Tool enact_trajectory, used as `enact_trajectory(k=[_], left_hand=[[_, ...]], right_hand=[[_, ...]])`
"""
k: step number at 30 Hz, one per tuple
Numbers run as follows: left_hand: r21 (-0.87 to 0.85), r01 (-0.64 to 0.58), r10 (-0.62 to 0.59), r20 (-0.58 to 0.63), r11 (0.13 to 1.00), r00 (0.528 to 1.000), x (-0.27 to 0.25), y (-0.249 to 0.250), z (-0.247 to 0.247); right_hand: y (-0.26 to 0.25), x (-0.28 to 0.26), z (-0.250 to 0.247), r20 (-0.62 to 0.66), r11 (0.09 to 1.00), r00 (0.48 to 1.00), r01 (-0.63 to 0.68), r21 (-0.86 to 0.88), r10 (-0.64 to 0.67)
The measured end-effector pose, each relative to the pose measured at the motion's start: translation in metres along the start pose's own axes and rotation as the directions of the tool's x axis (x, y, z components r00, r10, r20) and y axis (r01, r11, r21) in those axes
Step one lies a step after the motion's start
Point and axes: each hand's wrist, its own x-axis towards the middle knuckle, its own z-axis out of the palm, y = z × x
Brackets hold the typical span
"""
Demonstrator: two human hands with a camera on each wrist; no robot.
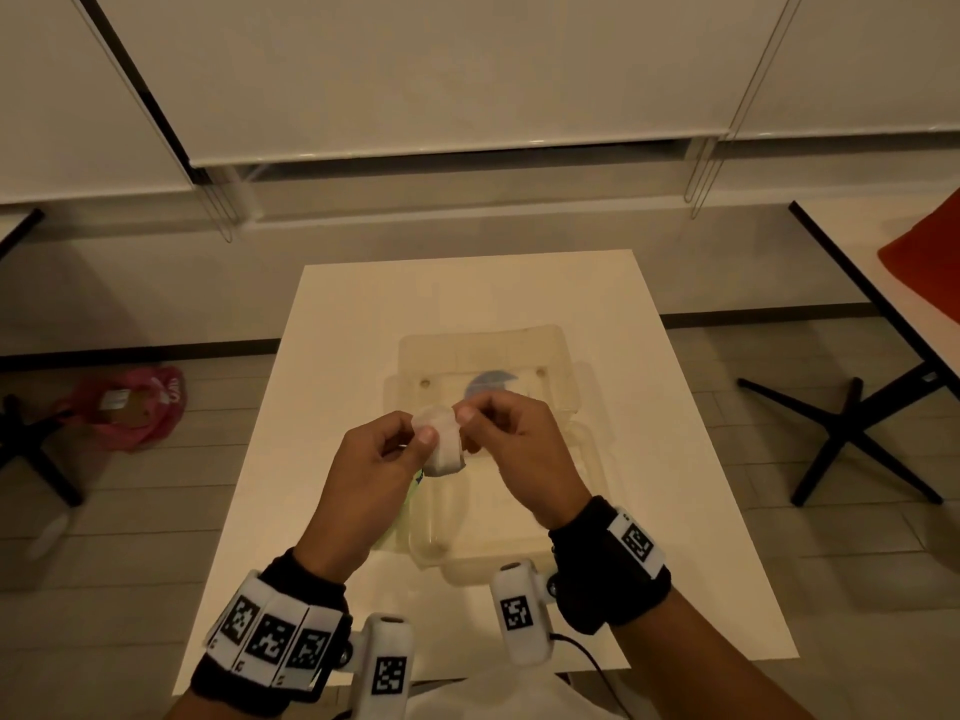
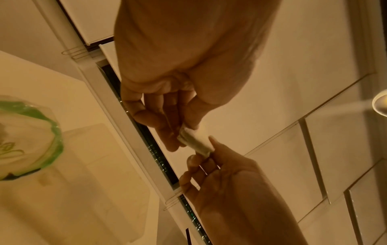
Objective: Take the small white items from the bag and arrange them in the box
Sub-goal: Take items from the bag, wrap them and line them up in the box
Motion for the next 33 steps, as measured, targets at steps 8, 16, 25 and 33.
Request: enact_trajectory(k=[8,16,25,33], left_hand=[[-0.133,0.191,-0.146,0.291,0.973,0.946,-0.005,0.001,0.003],[-0.260,0.368,-0.213,0.478,0.893,0.852,-0.005,-0.005,0.005],[0.093,0.323,-0.334,0.362,0.942,0.870,-0.018,-0.044,-0.022],[0.364,0.403,-0.530,0.384,0.839,0.756,-0.049,-0.109,-0.063]], right_hand=[[-0.014,0.006,-0.028,0.363,0.972,0.928,0.158,-0.172,-0.086],[-0.022,0.008,-0.041,0.503,0.977,0.864,0.132,-0.169,-0.030],[0.012,0.018,-0.087,0.291,0.845,0.950,0.063,-0.532,0.113],[0.064,0.022,-0.117,0.176,0.595,0.930,-0.055,-0.802,0.323]])
